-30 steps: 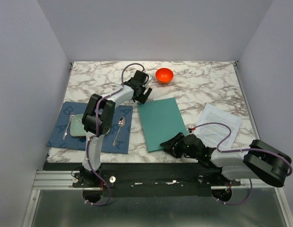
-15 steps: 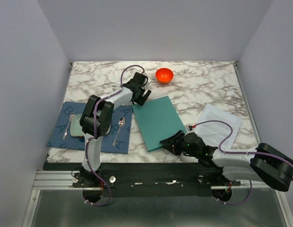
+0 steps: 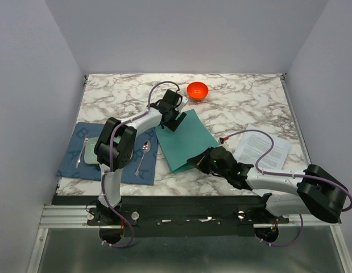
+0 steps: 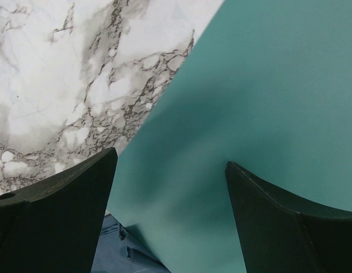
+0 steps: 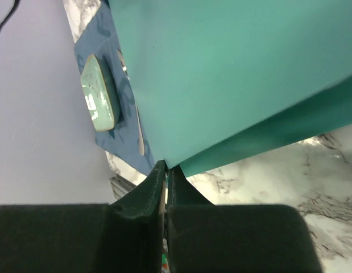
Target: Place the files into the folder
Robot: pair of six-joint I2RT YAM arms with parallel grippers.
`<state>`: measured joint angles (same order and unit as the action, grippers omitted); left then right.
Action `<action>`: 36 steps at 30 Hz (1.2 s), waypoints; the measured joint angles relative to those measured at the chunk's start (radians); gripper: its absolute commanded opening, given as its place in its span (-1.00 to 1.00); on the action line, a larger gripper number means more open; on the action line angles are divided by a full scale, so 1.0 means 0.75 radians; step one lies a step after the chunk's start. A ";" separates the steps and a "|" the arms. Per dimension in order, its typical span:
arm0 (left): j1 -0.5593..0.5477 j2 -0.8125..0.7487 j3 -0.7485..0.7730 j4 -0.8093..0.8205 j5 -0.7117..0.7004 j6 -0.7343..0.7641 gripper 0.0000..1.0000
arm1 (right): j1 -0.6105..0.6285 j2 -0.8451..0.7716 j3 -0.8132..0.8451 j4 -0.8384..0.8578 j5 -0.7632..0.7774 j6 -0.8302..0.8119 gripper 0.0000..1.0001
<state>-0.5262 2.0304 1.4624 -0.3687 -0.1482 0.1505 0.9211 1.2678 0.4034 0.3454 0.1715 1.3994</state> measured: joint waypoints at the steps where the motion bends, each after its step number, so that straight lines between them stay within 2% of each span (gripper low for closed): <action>1: -0.003 -0.006 -0.003 -0.004 0.007 0.001 0.81 | 0.000 0.000 0.020 -0.020 0.015 -0.021 -0.99; 6: -0.014 -0.036 -0.015 -0.030 0.041 0.004 0.84 | 0.001 0.000 0.138 -0.153 0.071 -0.147 -0.99; 8: -0.016 -0.053 -0.012 -0.050 0.048 0.003 0.97 | 0.002 -0.001 0.168 -0.190 0.100 -0.208 -0.99; 9: -0.016 -0.063 -0.007 -0.067 0.050 0.003 0.98 | 0.003 -0.005 0.177 -0.212 0.115 -0.240 -0.99; 13: -0.014 -0.101 0.087 -0.217 0.050 -0.014 0.97 | 0.055 -0.036 0.228 -0.333 0.248 -0.415 -0.99; 19: 0.063 -0.242 0.375 -0.448 0.091 -0.076 0.98 | 0.294 -0.045 0.453 -0.567 0.570 -0.721 -0.99; 22: 0.156 -0.378 0.417 -0.495 0.142 -0.120 0.98 | 0.469 0.018 0.583 -0.674 0.751 -0.852 -0.99; 25: 0.272 -0.530 0.365 -0.534 0.191 -0.151 0.98 | 0.602 0.156 0.721 -0.778 0.883 -0.926 -0.99; 28: 0.385 -0.669 0.218 -0.570 0.242 -0.182 0.98 | 0.695 0.305 0.825 -0.862 0.968 -0.966 -0.99; 32: 0.454 -0.756 0.035 -0.659 0.330 -0.217 0.98 | 0.766 0.486 0.940 -0.941 1.024 -1.001 -0.99; 36: 0.499 -0.803 -0.062 -0.742 0.435 -0.255 0.97 | 0.812 0.637 1.089 -0.979 1.067 -1.067 -0.99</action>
<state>-0.1520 1.4281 1.4162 -0.9253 0.1783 -0.0406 1.5299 1.7458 1.2201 -0.3889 0.9718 0.5995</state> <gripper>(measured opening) 0.988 0.010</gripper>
